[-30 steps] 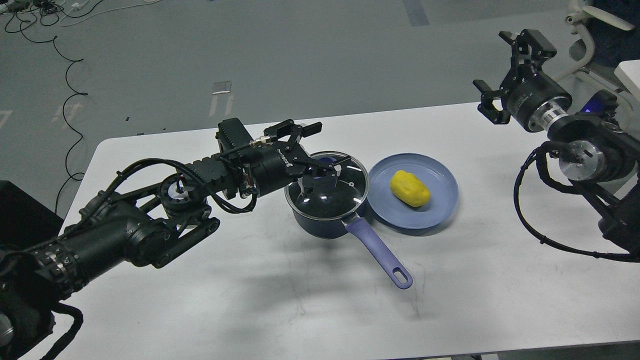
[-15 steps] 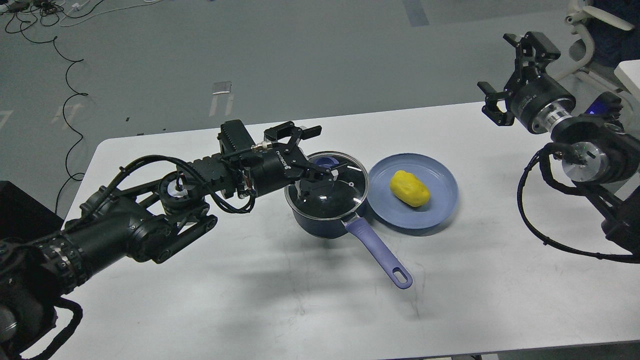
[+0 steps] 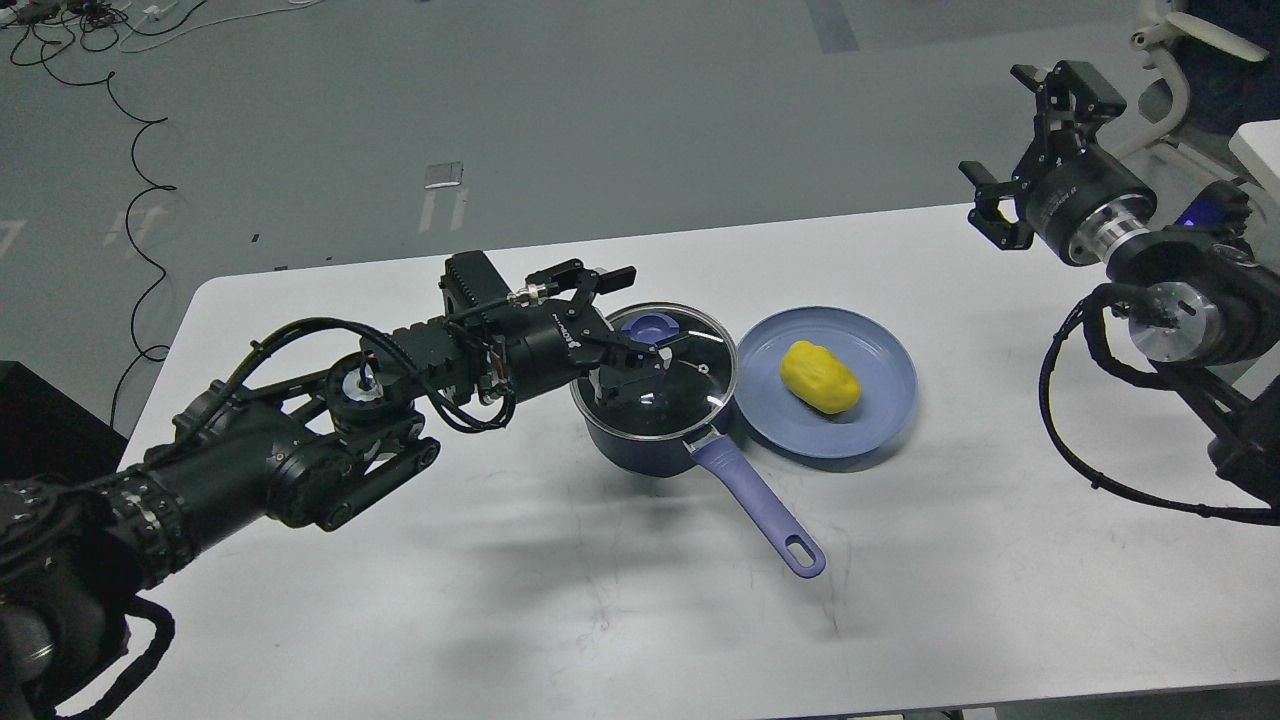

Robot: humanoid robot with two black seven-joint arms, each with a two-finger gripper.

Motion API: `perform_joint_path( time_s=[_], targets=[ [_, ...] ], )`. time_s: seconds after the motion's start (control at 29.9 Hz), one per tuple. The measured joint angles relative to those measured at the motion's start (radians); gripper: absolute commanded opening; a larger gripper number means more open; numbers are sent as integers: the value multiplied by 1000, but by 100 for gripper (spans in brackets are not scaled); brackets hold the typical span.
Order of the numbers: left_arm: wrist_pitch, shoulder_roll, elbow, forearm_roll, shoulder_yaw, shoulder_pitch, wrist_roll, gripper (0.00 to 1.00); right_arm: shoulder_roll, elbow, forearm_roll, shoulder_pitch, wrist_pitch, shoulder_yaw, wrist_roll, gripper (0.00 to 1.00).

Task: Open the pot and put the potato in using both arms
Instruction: 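Close the left gripper on the blue knob of the glass lid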

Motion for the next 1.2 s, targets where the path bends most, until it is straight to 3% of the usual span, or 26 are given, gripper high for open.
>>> perform_joint_path(
  time_s=[0.9,1.2],
  targets=[
    [24,-36,60,-16,45,0,0,98,-2,-14,-2,-6,-5,-12,0,100],
    [24,-43,79,-19,47,0,0,94,-2,-15,-2,-14,-5,-12,0,100]
  ],
)
